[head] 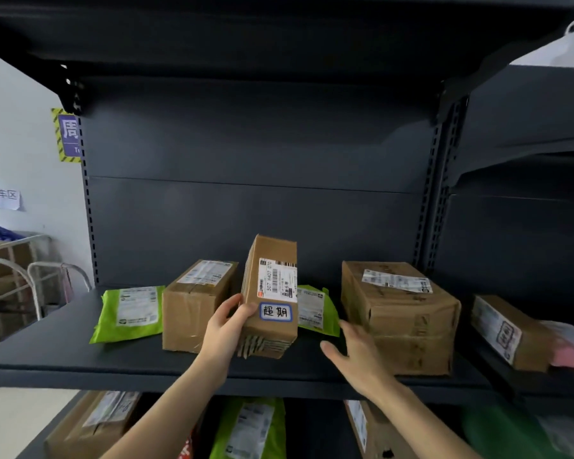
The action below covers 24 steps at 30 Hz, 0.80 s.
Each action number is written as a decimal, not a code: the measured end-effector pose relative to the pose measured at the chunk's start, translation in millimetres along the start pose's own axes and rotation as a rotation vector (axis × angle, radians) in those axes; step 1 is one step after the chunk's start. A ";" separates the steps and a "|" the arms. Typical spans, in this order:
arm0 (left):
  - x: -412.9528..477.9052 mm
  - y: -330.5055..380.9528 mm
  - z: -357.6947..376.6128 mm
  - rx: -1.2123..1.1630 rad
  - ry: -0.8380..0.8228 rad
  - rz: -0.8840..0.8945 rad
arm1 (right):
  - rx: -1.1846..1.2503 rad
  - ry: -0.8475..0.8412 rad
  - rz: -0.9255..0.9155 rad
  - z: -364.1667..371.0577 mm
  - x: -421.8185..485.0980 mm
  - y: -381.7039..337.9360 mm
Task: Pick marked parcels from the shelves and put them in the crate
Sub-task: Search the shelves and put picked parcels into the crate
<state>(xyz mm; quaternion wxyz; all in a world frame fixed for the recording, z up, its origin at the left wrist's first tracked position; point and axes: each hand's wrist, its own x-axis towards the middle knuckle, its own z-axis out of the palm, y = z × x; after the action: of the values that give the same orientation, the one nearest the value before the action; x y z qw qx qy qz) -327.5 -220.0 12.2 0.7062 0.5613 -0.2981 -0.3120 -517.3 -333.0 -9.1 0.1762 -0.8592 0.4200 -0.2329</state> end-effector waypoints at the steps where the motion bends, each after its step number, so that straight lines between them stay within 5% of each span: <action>1: 1.7 -3.1 1.0 0.010 0.018 -0.013 | -0.008 -0.006 -0.009 2.0 2.2 1.0; 8: 14.3 -14.7 -12.6 0.044 0.093 -0.069 | -0.001 -0.016 -0.058 24.2 30.8 -6.3; 24: 73.5 -33.7 -38.4 -0.009 0.075 -0.080 | -0.145 -0.004 0.309 67.3 129.4 15.2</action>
<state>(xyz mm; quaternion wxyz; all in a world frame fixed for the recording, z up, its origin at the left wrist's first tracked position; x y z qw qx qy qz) -255.3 -259.6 -22.9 0.7064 0.5809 -0.2472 -0.3201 -420.5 -438.7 -39.9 0.1486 -0.7953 0.5625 -0.1703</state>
